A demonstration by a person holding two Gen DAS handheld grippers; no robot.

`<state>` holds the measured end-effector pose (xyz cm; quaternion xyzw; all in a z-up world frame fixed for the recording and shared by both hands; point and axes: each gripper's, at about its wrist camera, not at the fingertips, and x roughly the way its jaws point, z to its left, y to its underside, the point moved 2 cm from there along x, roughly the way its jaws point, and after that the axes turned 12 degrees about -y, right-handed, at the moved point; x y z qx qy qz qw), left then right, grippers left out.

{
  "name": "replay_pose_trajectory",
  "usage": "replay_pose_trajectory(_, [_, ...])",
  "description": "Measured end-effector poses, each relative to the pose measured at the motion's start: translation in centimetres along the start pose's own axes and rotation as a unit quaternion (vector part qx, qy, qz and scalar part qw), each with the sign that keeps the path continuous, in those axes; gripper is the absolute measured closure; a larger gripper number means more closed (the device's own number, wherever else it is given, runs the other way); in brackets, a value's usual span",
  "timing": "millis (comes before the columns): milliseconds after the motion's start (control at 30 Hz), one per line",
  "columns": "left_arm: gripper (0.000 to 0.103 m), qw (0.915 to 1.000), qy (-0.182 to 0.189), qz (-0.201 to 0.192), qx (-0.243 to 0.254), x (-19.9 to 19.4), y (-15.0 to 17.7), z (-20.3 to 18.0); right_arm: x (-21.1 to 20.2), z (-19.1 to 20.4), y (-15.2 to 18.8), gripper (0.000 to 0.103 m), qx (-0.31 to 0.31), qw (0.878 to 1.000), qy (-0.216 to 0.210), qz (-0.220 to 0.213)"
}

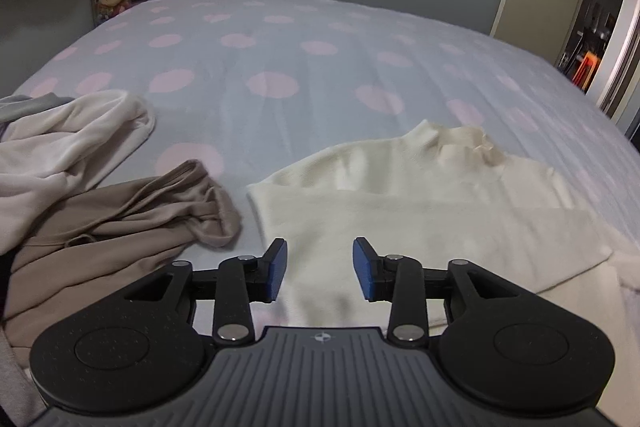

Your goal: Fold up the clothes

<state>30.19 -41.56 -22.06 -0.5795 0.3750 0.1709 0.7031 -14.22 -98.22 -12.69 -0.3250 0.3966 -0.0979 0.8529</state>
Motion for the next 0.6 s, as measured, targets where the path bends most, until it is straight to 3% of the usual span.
replay_pose_trajectory(167, [0.068,0.9998,-0.003,0.007,-0.017,-0.4,0.0,1.2,2.7,-1.5,0.3,0.068,-0.021,0.999,0.034,0.027])
replay_pose_trajectory(400, [0.067,0.9996,-0.018,0.001,-0.021,-0.1,-0.8,1.0,3.7,-2.7,0.2,0.064,0.003,0.999,0.021,0.033])
replay_pose_trajectory(467, [0.067,0.9997,-0.019,0.003,-0.014,0.2,-0.8,0.6,4.0,-3.0,0.2,0.079,0.01,0.999,0.018,0.035])
replay_pose_trajectory(500, [0.067,0.9998,-0.019,0.004,-0.01,0.4,-0.7,0.4,4.2,-3.1,0.2,0.094,0.013,0.999,0.016,0.036])
replay_pose_trajectory(600, [0.067,0.9998,-0.021,0.007,0.003,0.7,-0.5,0.1,3.2,-3.0,-0.1,0.096,0.041,0.999,-0.005,0.016])
